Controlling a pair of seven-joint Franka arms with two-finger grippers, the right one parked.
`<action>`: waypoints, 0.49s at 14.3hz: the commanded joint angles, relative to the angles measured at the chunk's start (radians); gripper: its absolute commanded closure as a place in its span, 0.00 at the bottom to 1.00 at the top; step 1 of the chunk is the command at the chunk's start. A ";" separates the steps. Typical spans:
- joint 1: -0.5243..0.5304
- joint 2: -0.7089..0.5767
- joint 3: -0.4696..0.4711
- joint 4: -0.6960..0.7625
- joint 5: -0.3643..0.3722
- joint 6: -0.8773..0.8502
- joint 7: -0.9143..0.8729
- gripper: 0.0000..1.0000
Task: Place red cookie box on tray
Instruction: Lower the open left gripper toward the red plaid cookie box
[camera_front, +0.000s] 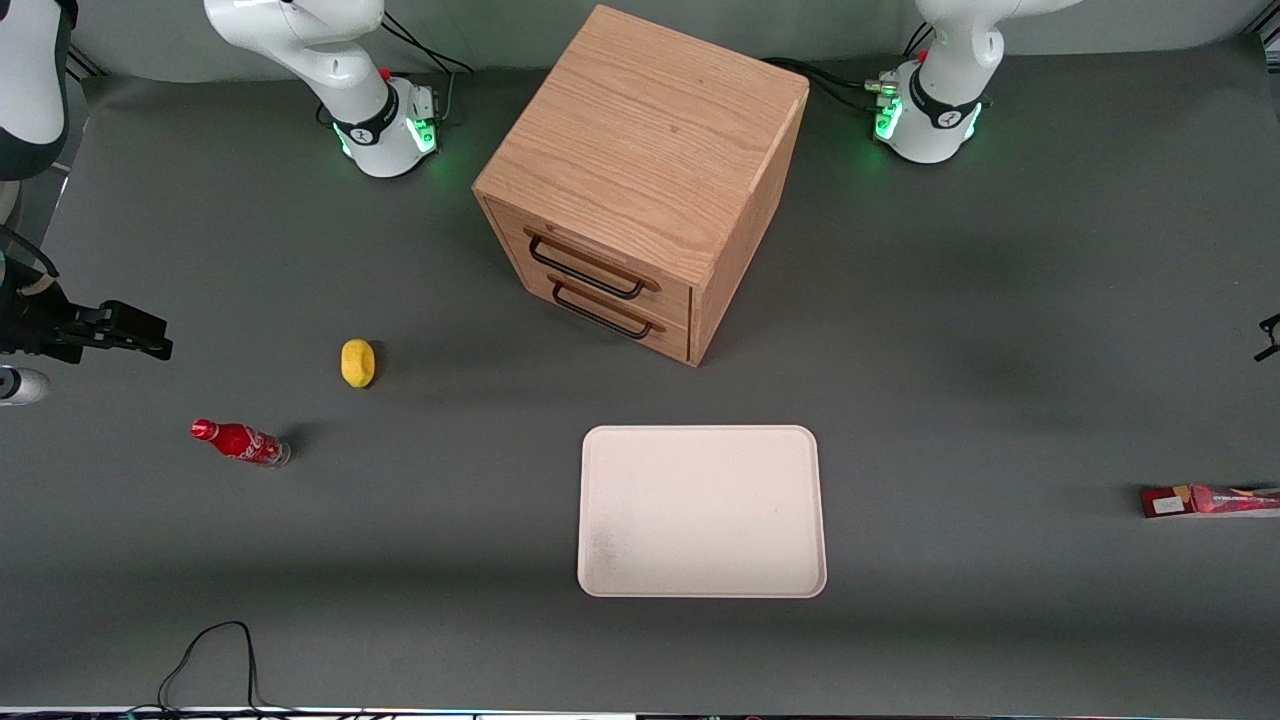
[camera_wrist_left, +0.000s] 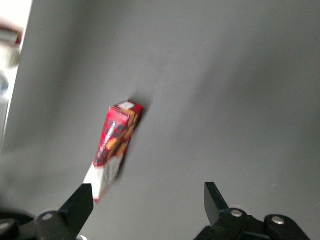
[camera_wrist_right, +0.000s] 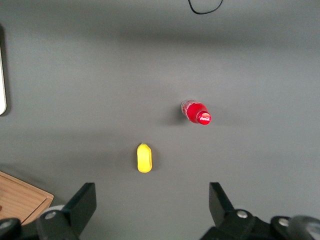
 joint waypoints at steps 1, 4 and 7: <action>0.021 0.142 0.045 0.135 -0.082 0.016 0.226 0.01; 0.093 0.289 0.044 0.268 -0.108 0.076 0.354 0.01; 0.113 0.450 0.042 0.426 -0.147 0.086 0.449 0.01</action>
